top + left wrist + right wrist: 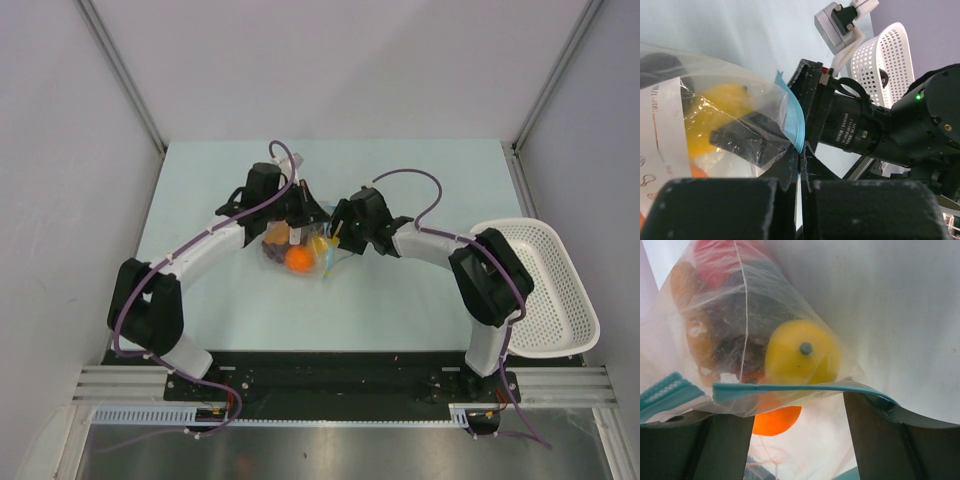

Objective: Open the zip-top bag and remove the fake food

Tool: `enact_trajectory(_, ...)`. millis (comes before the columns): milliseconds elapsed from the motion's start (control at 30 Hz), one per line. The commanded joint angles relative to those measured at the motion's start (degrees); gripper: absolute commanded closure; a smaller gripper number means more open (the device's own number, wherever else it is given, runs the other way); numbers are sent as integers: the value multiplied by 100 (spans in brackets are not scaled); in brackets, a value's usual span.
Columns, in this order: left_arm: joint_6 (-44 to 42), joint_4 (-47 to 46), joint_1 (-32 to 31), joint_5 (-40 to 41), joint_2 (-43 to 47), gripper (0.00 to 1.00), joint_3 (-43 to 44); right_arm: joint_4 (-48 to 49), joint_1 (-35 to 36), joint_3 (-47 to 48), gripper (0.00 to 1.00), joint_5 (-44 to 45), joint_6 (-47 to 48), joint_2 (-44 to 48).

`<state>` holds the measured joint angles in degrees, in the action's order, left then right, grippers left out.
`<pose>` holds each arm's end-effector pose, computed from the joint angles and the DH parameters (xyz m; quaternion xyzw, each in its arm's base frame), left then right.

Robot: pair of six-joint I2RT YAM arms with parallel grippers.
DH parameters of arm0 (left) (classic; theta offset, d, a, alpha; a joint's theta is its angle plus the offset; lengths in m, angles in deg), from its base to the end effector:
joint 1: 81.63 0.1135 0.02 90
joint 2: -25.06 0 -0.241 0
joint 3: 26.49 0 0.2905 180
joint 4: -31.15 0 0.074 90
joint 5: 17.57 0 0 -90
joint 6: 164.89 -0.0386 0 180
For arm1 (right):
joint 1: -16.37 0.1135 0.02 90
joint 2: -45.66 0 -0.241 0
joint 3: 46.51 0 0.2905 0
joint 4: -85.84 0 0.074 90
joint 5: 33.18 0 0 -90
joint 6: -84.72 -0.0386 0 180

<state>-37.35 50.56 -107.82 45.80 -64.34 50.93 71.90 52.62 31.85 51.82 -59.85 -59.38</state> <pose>0.3462 -0.1895 0.2377 0.0283 0.8556 -0.4220 0.2985 0.3427 0.2555 0.1426 0.1265 0.8990 0.3250 0.2647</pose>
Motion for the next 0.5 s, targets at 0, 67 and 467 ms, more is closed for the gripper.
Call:
enact_trajectory(0,52,-81,-149,-17,11,100,218,659,-30,19,27,69,-71,-158)
enact_trajectory(67,69,-98,-175,-17,2,100,227,747,-13,19,25,60,-107,-228)
enact_trajectory(467,78,-46,-202,9,-68,100,306,1880,251,19,18,664,-125,-413)
